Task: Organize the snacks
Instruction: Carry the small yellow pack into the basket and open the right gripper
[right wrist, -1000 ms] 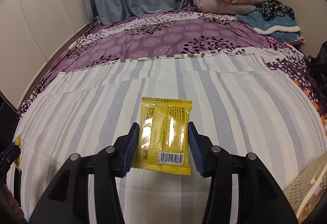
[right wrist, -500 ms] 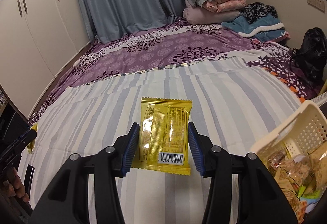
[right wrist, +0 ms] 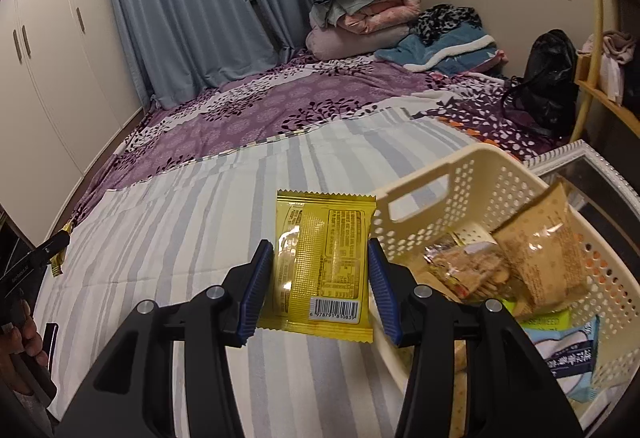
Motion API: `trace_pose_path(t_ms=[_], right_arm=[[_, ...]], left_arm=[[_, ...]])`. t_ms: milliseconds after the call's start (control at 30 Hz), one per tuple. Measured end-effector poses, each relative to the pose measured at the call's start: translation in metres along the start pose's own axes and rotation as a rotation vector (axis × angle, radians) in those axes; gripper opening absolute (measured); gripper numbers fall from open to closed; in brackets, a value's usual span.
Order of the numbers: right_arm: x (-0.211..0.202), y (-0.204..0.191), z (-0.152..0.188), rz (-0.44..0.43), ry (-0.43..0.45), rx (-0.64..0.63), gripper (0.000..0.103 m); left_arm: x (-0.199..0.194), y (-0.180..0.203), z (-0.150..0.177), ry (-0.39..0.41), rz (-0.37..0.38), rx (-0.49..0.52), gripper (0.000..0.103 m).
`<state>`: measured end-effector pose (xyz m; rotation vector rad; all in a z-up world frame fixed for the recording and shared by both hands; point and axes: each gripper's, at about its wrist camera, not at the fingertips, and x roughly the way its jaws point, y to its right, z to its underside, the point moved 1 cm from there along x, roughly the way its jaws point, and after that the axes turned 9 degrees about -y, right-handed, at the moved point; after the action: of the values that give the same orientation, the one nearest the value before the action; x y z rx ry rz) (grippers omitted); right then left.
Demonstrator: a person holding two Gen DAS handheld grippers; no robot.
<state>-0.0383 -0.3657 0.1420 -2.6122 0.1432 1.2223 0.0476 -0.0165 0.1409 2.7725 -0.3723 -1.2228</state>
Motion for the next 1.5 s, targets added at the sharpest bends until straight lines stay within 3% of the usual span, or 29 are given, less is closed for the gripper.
trace_pose_path(t_ms=[400, 533, 767, 833, 900, 1500], right_arm=[[-0.031, 0.075, 0.026, 0.074, 0.033, 0.152, 0.049], [-0.034, 0.091, 0.033, 0.093, 0.049, 0.183, 0.067], [-0.046, 0.112, 0.039, 0.065, 0.086, 0.245, 0.069], [-0.051, 0.116, 0.041, 0.062, 0.103, 0.254, 0.074], [-0.057, 0.120, 0.043, 0.057, 0.117, 0.265, 0.078], [-0.081, 0.162, 0.065, 0.098, 0.163, 0.285, 0.078]], left_arm=[[-0.006, 0.046, -0.003, 0.001, 0.033, 0.086, 0.049], [-0.008, 0.061, -0.003, -0.001, 0.035, 0.116, 0.049], [-0.004, 0.096, -0.005, -0.016, 0.051, 0.185, 0.049], [-0.003, 0.112, -0.005, -0.020, 0.062, 0.213, 0.049], [-0.001, 0.126, -0.005, -0.026, 0.078, 0.239, 0.049], [0.030, 0.296, 0.025, -0.150, 0.347, 0.523, 0.049]])
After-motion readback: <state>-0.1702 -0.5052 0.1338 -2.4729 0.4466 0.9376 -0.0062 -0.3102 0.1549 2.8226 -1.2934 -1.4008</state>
